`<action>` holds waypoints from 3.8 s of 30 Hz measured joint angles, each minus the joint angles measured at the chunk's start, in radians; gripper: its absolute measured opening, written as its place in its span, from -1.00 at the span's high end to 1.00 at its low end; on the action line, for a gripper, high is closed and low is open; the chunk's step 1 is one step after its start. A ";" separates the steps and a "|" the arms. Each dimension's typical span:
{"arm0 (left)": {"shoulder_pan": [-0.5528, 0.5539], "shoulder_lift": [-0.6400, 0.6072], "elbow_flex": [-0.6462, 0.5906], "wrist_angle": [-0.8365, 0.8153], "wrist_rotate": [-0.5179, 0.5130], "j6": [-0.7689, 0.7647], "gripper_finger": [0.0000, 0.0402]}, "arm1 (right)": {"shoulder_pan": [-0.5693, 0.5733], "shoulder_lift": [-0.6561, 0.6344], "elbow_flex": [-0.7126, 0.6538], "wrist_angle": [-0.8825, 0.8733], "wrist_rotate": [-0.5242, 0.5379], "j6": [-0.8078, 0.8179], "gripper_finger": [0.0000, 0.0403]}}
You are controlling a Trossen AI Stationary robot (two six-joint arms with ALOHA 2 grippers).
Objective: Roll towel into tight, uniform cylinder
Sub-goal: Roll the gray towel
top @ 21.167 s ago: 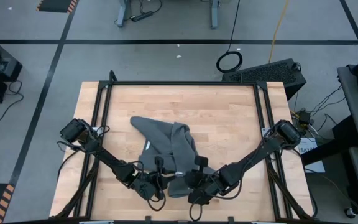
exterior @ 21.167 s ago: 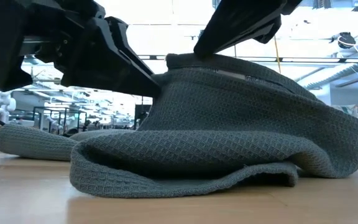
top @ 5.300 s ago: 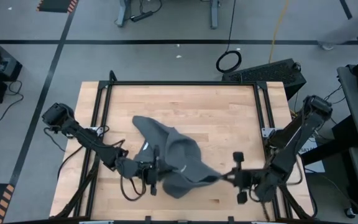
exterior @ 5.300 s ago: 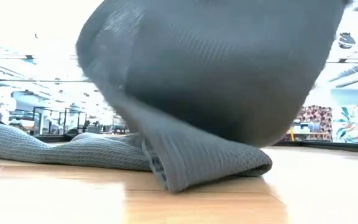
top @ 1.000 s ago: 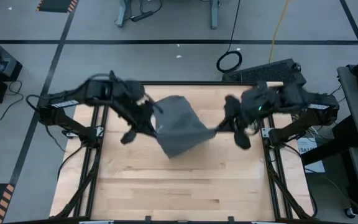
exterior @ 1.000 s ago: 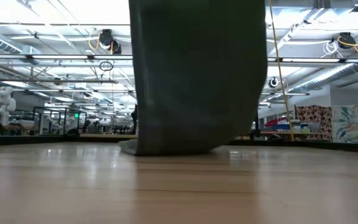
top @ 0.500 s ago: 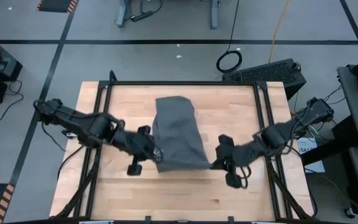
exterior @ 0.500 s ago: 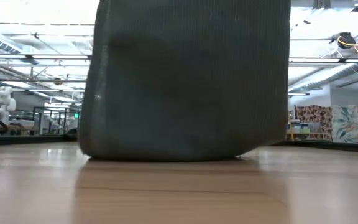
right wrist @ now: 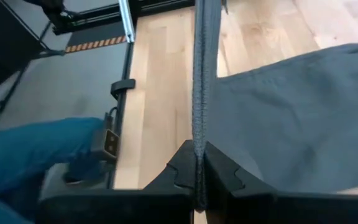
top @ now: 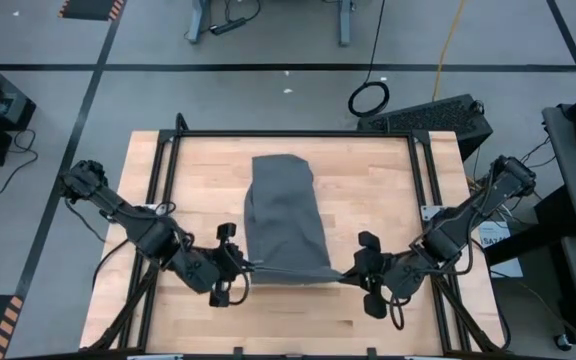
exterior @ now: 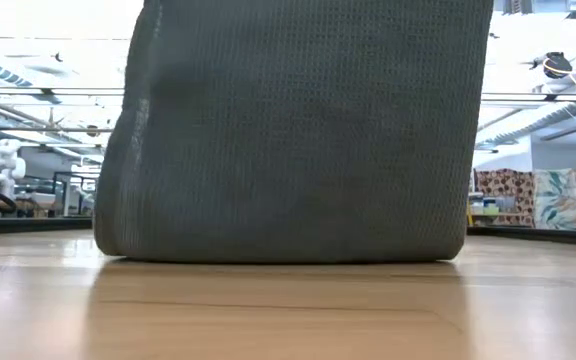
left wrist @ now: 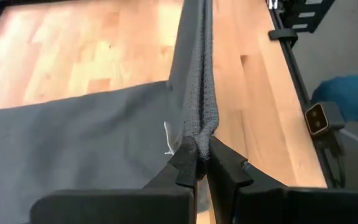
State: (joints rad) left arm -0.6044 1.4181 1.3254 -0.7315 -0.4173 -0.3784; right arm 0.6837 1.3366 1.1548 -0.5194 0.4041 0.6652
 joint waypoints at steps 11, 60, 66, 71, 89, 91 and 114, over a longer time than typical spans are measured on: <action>-0.081 0.000 -0.062 0.009 -0.224 0.019 0.92 | 0.024 0.070 -0.001 -0.007 0.183 -0.244 0.99; -0.039 -0.227 -0.105 -0.066 -0.450 -0.298 0.93 | -0.341 0.027 -0.001 0.593 0.140 0.122 1.00; 0.366 -0.362 -0.104 0.157 -0.395 0.128 0.93 | -0.714 -0.075 -0.001 0.656 -0.016 -0.073 1.00; 0.710 -0.379 -0.104 0.575 -0.157 0.410 0.93 | -1.031 -0.096 -0.001 0.925 -0.261 -0.154 1.00; 0.792 -0.328 0.072 0.462 1.210 -0.244 0.93 | -0.771 -0.033 0.653 -0.064 -0.825 -0.032 1.00; 0.740 -0.328 0.072 0.321 1.191 -0.172 0.93 | -0.694 -0.029 0.654 -0.160 -0.775 0.056 1.00; 0.477 -0.280 -0.237 0.051 1.024 -0.039 0.93 | -0.304 0.179 0.439 -0.271 -0.686 0.435 1.00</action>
State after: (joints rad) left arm -0.1272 1.1378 1.0884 -0.6801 0.6064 -0.4174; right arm 0.3801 1.5156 1.5936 -0.7902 -0.2816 1.0998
